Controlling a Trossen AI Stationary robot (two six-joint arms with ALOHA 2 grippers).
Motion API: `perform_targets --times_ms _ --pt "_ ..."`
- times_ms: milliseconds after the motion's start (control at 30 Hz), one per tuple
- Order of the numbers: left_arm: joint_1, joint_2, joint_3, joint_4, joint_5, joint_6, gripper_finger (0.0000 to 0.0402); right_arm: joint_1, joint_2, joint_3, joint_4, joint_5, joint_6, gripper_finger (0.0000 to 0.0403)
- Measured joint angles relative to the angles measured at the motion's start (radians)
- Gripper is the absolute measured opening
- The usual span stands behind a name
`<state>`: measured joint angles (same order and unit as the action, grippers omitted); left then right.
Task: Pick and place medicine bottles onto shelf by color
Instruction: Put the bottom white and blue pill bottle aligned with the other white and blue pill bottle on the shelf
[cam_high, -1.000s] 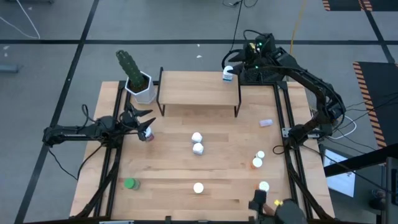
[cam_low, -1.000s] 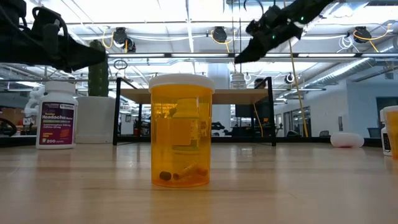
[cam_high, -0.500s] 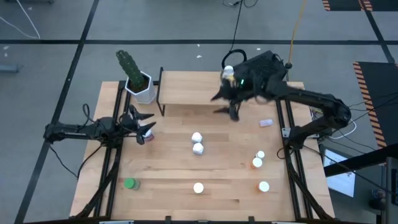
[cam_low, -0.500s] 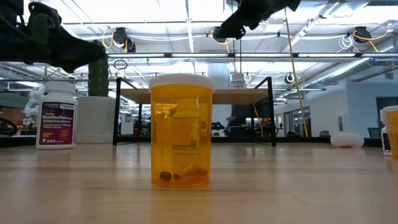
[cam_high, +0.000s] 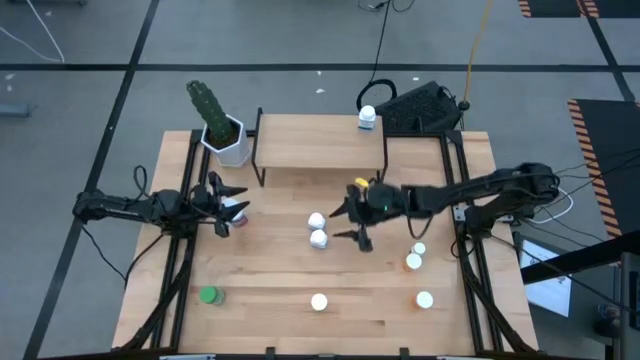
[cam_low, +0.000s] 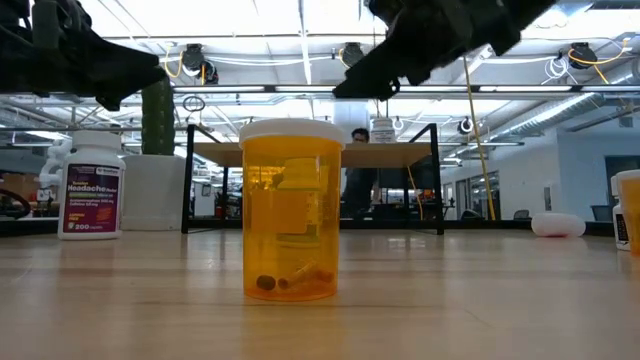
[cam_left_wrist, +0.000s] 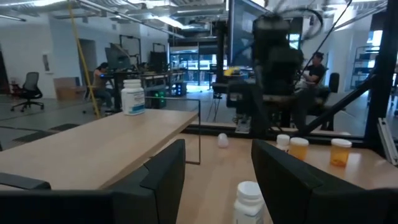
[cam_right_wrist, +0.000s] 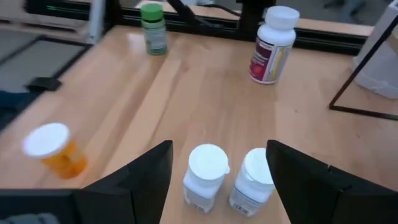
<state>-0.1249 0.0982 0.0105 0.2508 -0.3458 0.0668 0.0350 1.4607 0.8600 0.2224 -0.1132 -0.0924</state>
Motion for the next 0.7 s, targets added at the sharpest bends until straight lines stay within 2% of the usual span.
perform_targets --times_ms 100,233,400,700 --pt "-0.005 0.009 0.000 -0.001 -0.001 -0.003 0.0188 0.059 0.069 -0.011 0.068 0.114 0.027 0.0254" --pt "-0.005 0.046 0.000 -0.015 -0.028 -0.005 0.0188 0.120 0.176 -0.011 0.187 0.209 0.039 0.0261" --pt "-0.005 0.100 0.000 -0.014 -0.048 -0.005 0.0188 0.153 0.269 -0.010 0.279 0.402 0.084 0.0281" --pt "-0.005 0.139 0.000 -0.010 -0.049 -0.002 0.0189 0.167 0.372 -0.010 0.398 0.425 0.189 0.0282"
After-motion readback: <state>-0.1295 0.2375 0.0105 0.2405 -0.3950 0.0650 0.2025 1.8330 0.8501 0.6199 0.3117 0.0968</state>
